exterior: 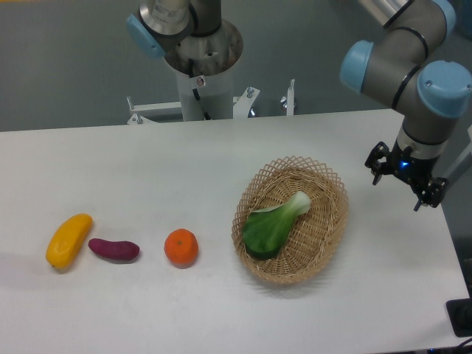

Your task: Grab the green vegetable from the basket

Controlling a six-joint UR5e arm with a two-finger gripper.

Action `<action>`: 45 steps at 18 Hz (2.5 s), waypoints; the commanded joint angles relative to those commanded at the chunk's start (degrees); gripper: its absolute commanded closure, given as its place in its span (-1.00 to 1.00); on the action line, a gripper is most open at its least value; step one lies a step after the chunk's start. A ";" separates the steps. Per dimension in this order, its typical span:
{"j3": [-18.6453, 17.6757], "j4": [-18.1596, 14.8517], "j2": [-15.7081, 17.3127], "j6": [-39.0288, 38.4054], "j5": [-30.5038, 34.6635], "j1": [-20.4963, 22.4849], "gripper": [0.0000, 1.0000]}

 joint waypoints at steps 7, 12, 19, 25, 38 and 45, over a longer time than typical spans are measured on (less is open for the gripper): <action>-0.17 -0.09 0.00 -0.09 0.00 -0.09 -1.00; -0.53 -0.17 0.26 -1.05 0.00 -0.79 -1.00; -4.92 0.00 2.90 -9.92 0.09 -5.44 -1.00; -10.54 1.05 5.09 -13.79 -0.18 -9.05 -1.00; -18.81 4.13 3.87 -13.80 -0.18 -11.95 -1.00; -21.62 10.01 2.90 -13.80 0.00 -11.95 -0.98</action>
